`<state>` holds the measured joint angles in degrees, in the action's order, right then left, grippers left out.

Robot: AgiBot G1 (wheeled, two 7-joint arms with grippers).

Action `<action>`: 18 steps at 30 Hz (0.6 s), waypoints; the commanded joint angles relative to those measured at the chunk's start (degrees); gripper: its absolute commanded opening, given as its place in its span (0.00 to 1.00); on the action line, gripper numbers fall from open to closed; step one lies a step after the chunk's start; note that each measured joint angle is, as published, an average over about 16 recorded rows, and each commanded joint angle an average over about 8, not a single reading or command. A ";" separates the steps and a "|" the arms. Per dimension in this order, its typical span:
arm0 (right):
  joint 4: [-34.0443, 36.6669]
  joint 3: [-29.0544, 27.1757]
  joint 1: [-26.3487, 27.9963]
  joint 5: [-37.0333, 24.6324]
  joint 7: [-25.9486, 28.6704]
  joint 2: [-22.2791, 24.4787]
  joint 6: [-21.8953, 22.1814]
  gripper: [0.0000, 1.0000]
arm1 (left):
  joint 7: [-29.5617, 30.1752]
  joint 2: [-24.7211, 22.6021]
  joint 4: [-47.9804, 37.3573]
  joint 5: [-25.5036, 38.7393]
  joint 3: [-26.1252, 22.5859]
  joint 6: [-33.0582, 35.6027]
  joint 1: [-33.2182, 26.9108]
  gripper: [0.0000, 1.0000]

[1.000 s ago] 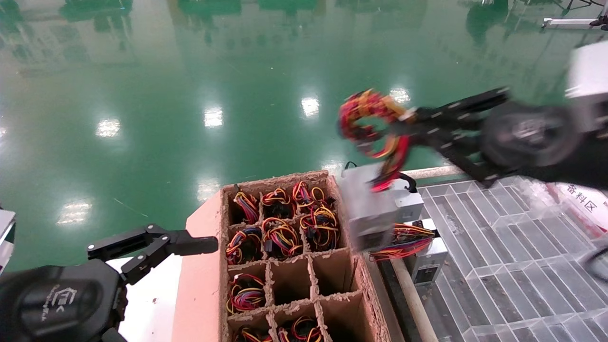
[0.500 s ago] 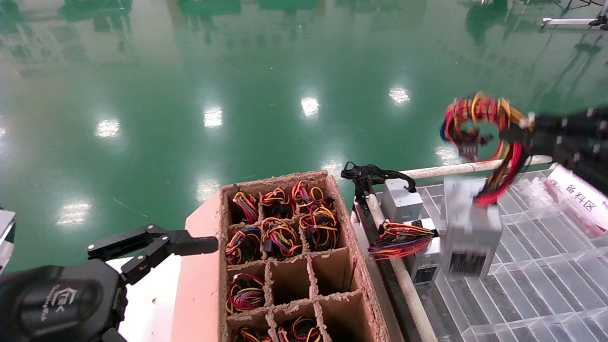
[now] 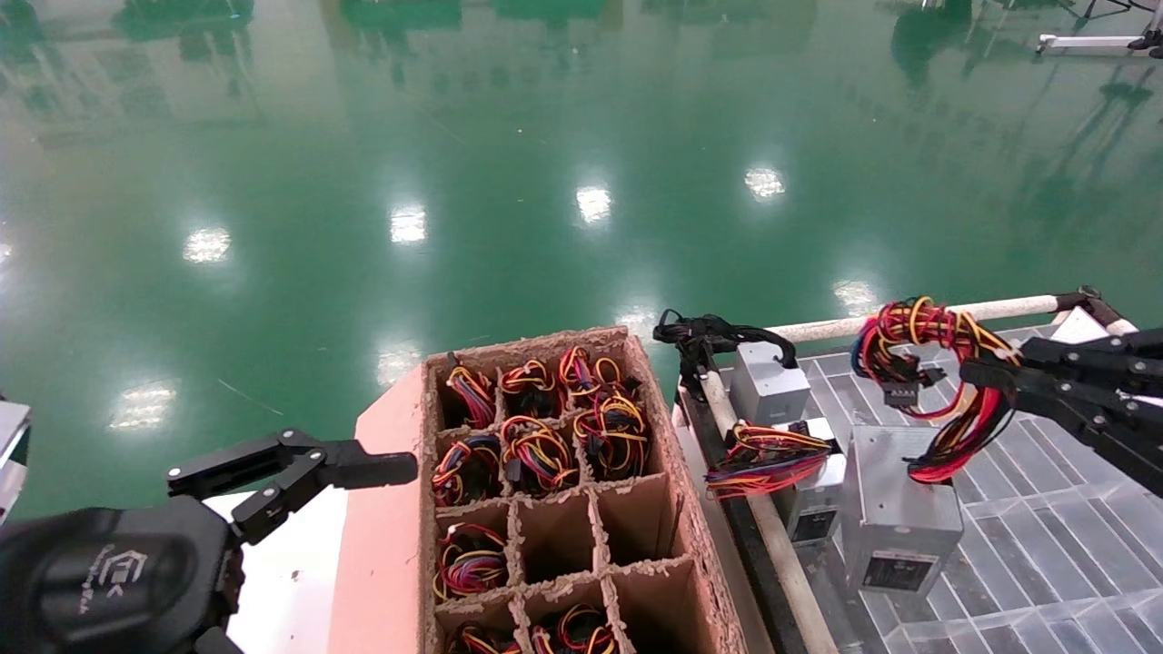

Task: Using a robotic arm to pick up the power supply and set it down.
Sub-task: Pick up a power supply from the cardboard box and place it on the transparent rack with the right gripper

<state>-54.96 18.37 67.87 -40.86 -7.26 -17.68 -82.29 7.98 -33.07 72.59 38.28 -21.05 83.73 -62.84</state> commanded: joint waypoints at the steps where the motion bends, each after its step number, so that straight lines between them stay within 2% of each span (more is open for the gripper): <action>1: 0.55 -0.13 -1.11 0.54 -0.48 0.29 0.03 0.00 | 0.00 0.00 0.00 0.00 0.00 0.00 0.00 1.00; 9: 2.97 1.07 -1.75 -0.70 -0.91 -1.14 -0.71 0.00 | 0.00 0.00 0.00 0.00 -0.01 0.00 0.00 1.00; 18: 6.21 3.61 1.43 -5.53 -0.86 -4.87 -0.84 0.00 | -0.01 0.00 0.00 -0.01 -0.01 0.00 0.00 1.00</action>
<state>-48.70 22.03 69.46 -46.46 -8.09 -22.57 -83.29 7.97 -33.06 72.59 38.27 -21.07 83.73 -62.84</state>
